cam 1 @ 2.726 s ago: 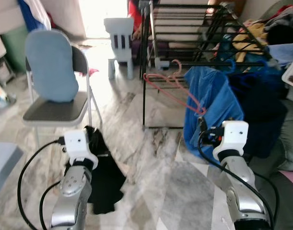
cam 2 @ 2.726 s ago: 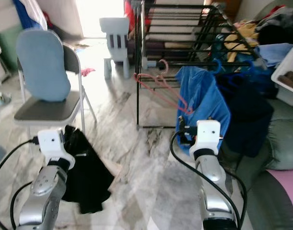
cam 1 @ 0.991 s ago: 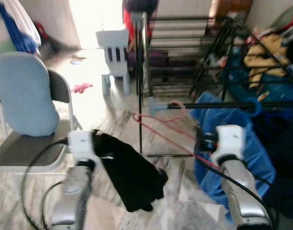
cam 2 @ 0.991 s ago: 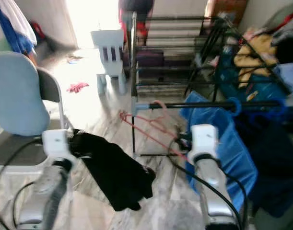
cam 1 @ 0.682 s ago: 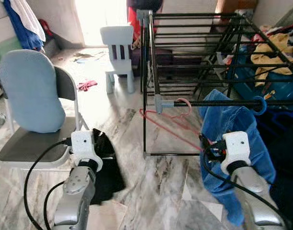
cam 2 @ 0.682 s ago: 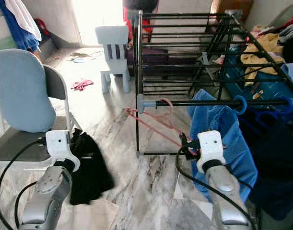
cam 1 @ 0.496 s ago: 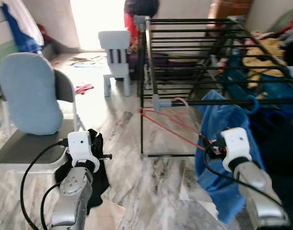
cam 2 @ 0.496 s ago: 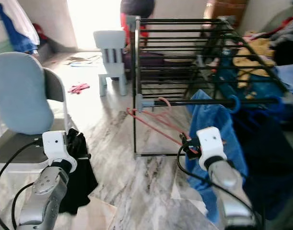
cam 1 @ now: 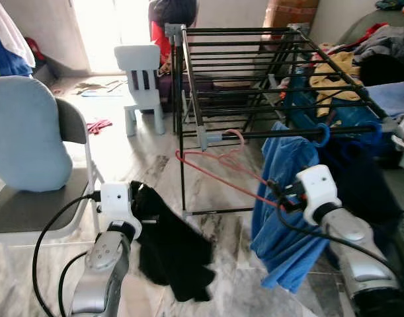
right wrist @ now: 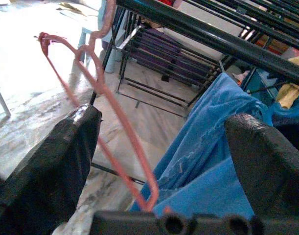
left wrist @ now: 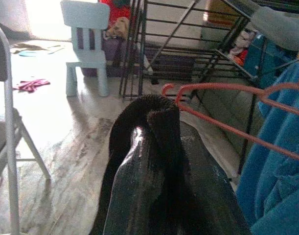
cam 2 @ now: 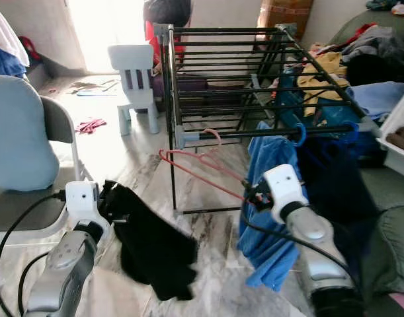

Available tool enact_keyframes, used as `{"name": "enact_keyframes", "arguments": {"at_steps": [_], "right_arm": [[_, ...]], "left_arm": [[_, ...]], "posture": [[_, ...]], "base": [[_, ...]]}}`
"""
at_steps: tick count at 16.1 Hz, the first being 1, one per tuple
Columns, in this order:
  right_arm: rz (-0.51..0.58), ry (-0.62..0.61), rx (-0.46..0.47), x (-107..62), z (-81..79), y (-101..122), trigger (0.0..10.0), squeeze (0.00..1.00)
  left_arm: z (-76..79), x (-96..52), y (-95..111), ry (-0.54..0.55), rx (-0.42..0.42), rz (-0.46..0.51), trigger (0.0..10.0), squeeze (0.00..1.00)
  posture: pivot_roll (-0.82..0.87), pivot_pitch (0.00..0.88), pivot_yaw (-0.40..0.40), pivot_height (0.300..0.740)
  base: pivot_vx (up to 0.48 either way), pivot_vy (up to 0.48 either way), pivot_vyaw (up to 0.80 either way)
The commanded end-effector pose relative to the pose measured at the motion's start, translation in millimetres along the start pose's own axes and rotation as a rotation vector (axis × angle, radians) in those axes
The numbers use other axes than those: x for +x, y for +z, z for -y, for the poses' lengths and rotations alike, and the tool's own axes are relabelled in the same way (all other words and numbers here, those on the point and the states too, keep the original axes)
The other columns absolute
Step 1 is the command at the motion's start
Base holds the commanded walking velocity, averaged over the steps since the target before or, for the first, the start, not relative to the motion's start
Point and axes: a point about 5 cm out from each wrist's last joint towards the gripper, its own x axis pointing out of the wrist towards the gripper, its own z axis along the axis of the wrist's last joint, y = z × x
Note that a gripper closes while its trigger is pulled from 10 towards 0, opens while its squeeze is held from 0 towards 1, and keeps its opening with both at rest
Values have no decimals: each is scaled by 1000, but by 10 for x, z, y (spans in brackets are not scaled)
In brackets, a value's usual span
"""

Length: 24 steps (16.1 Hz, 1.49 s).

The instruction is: Hang hanger

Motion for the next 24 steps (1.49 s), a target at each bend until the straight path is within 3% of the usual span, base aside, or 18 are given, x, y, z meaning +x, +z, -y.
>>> {"name": "enact_keyframes", "arguments": {"at_steps": [1, 11, 15, 20, 24], "right_arm": [[13, -3, 0, -20, -2, 3, 10000, 0], [14, 5, -23, -69, -59, -40, 10000, 0], [9, 42, -24, -69, -51, -37, 10000, 0], [5, 19, -26, -166, 2, -82, 10000, 0], [26, 67, -26, -199, 37, -17, 10000, 0]], "left_arm": [[35, 24, 135, -27, 26, 53, 10000, 0], [24, 28, 112, -25, 22, 43, 10000, 0], [-22, 39, 105, 38, 17, 31, 10000, 0], [13, 40, 71, 20, -36, 0, 10000, 0], [39, 45, 68, -2, -44, -8, 10000, 0]], "posture": [[-68, 0, 4, 740], [-74, 0, 13, 740], [-73, 0, 12, 740], [-76, 0, 12, 740], [-82, 0, 12, 740]], "base": [[439, 0, 0], [393, 0, 0], [0, 0, 0], [0, 0, 0], [0, 132, 0]]}}
